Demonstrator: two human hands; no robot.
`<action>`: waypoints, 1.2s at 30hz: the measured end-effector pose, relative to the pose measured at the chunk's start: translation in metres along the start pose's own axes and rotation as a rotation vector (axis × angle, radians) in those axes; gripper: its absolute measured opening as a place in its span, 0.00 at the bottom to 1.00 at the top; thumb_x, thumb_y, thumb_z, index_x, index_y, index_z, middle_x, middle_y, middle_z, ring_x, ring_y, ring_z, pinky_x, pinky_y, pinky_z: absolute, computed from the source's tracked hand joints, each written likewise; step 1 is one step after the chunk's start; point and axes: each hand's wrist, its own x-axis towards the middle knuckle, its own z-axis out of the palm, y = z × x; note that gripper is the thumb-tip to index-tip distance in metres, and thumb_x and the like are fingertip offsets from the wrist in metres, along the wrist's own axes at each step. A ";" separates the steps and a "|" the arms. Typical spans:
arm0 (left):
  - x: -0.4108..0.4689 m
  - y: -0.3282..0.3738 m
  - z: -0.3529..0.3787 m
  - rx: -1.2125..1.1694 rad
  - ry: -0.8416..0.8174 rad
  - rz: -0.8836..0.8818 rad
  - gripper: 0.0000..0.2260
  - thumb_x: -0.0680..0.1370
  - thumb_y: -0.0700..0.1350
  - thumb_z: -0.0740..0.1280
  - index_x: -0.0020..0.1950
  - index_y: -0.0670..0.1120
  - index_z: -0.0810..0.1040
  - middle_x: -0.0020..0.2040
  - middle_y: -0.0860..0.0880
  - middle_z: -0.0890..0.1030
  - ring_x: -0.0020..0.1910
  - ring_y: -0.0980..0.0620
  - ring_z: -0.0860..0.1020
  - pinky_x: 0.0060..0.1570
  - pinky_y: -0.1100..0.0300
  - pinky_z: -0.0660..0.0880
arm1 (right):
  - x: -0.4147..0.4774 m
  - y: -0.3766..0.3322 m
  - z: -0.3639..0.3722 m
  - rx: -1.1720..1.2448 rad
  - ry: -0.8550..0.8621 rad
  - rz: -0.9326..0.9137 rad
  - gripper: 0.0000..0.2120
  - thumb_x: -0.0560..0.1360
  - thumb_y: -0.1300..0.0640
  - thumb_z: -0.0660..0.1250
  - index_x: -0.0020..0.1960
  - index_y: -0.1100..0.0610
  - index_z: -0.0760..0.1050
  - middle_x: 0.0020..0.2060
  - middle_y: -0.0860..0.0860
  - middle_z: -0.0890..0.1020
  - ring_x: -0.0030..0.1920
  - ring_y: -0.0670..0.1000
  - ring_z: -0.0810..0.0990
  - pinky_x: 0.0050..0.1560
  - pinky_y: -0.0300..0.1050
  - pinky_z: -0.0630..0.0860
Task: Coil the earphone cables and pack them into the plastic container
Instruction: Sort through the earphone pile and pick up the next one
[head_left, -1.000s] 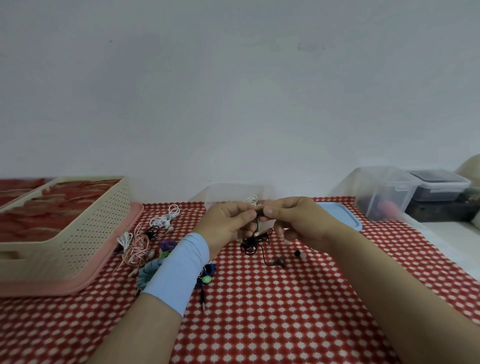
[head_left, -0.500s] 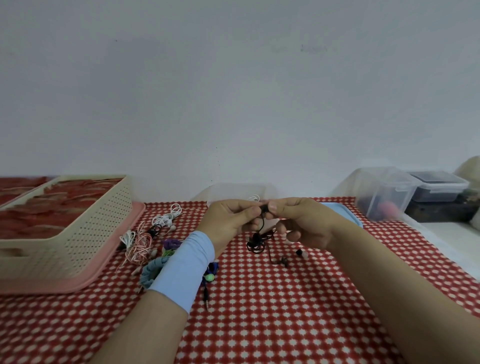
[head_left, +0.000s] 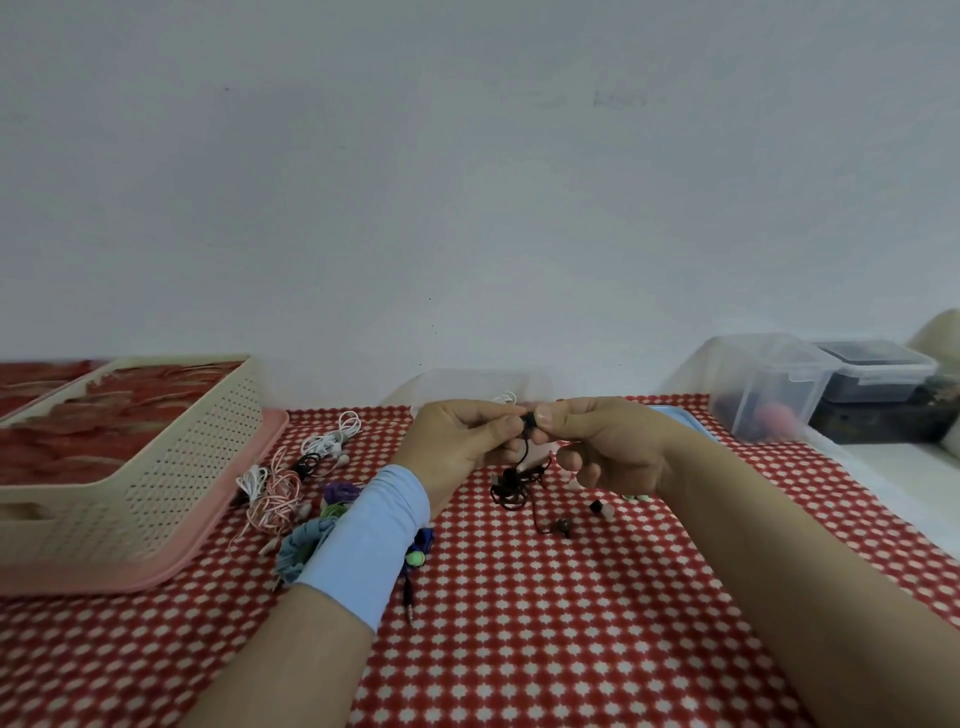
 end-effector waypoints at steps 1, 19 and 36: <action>0.000 -0.001 0.000 0.006 0.006 0.003 0.06 0.75 0.33 0.69 0.48 0.39 0.84 0.39 0.44 0.85 0.35 0.53 0.81 0.39 0.63 0.79 | 0.000 0.001 0.001 -0.003 0.004 -0.001 0.19 0.71 0.52 0.71 0.59 0.61 0.82 0.37 0.47 0.82 0.27 0.44 0.70 0.22 0.33 0.65; 0.003 -0.008 0.001 -0.016 0.061 -0.085 0.06 0.77 0.36 0.69 0.53 0.39 0.82 0.42 0.41 0.83 0.36 0.50 0.79 0.38 0.60 0.79 | -0.010 -0.007 0.003 -0.304 0.205 -0.318 0.05 0.77 0.60 0.73 0.51 0.60 0.86 0.45 0.54 0.87 0.34 0.54 0.82 0.39 0.53 0.84; 0.005 -0.001 0.000 0.020 0.058 -0.139 0.06 0.78 0.41 0.69 0.51 0.40 0.84 0.39 0.45 0.84 0.37 0.52 0.80 0.38 0.62 0.78 | -0.007 -0.006 0.008 -0.529 0.302 -0.469 0.05 0.75 0.63 0.74 0.49 0.56 0.87 0.39 0.50 0.88 0.35 0.54 0.86 0.39 0.49 0.85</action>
